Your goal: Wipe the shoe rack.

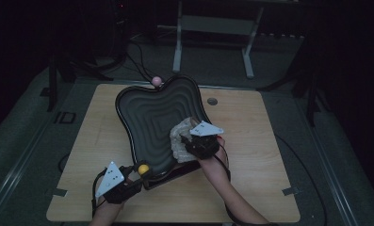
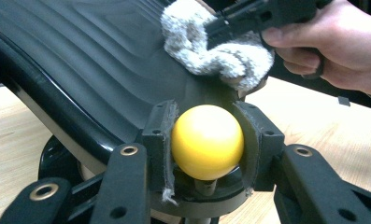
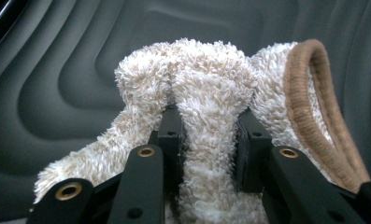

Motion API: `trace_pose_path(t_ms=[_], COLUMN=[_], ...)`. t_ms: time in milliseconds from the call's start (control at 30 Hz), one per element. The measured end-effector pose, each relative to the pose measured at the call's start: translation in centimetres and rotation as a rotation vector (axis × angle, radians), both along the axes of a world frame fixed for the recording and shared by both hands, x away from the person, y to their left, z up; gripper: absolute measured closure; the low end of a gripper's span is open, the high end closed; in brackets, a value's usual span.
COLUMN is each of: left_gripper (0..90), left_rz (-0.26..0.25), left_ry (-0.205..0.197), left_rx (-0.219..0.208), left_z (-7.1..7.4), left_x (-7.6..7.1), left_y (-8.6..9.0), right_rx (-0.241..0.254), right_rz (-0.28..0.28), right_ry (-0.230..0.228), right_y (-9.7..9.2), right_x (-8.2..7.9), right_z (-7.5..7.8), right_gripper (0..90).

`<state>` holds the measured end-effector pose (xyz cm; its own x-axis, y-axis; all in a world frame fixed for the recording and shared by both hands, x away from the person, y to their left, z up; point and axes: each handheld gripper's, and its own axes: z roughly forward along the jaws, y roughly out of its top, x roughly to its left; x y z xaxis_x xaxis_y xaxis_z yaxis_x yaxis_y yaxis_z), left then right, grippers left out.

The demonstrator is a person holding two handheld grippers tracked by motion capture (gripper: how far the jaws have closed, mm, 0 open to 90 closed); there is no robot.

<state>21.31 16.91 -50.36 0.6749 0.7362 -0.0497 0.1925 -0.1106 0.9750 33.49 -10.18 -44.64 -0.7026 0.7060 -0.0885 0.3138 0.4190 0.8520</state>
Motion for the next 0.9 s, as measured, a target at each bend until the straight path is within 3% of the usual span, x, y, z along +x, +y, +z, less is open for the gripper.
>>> trace_pose_path(t_ms=[233, 533, 733, 900], left_gripper=[59.8, 59.8, 59.8, 59.8], left_rz=[0.002, 0.002, 0.001, 0.0], left_ry=[0.0, 0.0, 0.0, 0.001], left_rx=[-0.001, -0.002, -0.001, 0.0], left_z=[0.0, 0.0, 0.0, 0.0], left_x=[0.0, 0.0, 0.0, 0.0], left_y=[0.0, 0.0, 0.0, 0.0], right_rx=[-0.005, 0.015, 0.034, 0.069], right_rz=[0.007, 0.012, 0.035, 0.035], right_ry=[-0.023, -0.012, -0.002, -0.036], right_y=[-0.7, -0.9, -0.6, 0.4], right_x=[-1.3, -1.2, -0.6, 0.3], right_z=[-0.8, -0.8, 0.2, 2.4], right_gripper=[68.7, 68.4, 67.5, 67.4])
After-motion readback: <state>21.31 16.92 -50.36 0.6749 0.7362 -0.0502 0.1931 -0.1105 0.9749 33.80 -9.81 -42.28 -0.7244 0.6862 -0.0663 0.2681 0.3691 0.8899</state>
